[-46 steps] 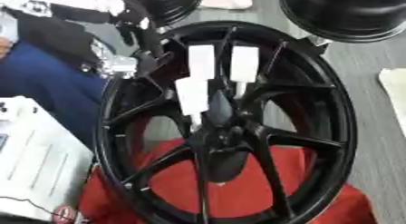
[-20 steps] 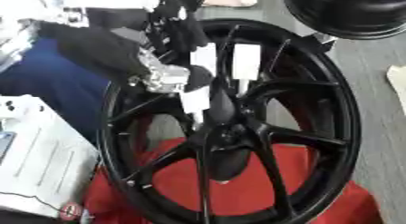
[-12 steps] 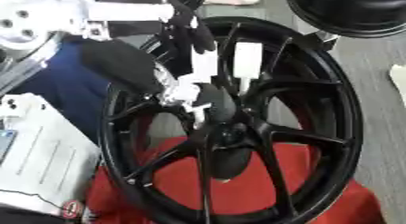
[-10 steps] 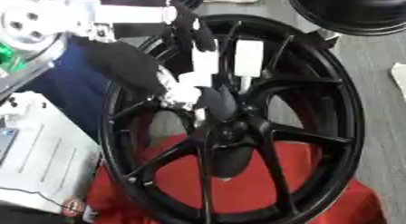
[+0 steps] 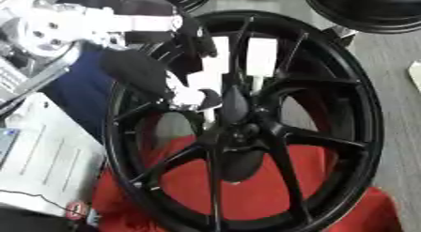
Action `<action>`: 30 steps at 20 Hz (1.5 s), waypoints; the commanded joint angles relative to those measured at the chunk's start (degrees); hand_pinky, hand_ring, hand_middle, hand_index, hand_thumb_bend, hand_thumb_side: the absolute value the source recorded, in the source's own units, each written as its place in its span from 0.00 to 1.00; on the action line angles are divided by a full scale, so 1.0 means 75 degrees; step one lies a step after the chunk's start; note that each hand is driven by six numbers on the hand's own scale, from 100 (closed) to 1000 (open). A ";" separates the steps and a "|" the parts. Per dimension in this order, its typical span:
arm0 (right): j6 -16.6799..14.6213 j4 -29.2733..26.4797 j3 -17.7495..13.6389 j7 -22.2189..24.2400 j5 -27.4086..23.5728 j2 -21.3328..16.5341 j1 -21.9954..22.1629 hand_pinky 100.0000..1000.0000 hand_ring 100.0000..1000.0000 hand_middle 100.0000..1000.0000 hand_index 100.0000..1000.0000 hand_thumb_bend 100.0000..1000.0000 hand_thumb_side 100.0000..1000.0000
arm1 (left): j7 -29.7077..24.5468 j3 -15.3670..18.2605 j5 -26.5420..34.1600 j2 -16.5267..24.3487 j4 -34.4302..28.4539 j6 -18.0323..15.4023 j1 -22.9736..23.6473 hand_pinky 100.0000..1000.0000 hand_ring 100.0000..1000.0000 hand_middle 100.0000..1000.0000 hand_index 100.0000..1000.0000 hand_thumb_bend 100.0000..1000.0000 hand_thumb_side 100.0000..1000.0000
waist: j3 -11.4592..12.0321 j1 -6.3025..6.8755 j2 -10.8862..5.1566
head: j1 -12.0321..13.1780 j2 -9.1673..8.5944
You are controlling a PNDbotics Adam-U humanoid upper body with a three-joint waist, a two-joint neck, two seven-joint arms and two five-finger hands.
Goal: Pull the pin out of the wheel hub.
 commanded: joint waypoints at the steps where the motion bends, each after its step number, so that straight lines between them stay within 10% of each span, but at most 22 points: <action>1: -0.0010 -0.0137 -0.0093 -0.0003 -0.0047 -0.0087 -0.0114 0.78 0.61 0.58 0.68 0.00 0.56 | -0.0993 0.0072 -0.0059 0.0115 0.0071 0.1042 -0.0045 0.80 0.80 0.75 0.83 0.33 0.51 | -0.0007 -0.0038 -0.0101 | 0.0060 -0.0063; 30: 0.0047 -0.0169 -0.0113 0.0069 -0.0086 0.0066 -0.0159 0.78 0.61 0.59 0.68 0.00 0.57 | -0.0798 -0.0123 -0.0490 -0.0561 0.1077 0.0739 -0.0254 0.76 0.75 0.70 0.79 0.35 0.48 | -0.0132 -0.0086 0.0148 | 0.0085 -0.0716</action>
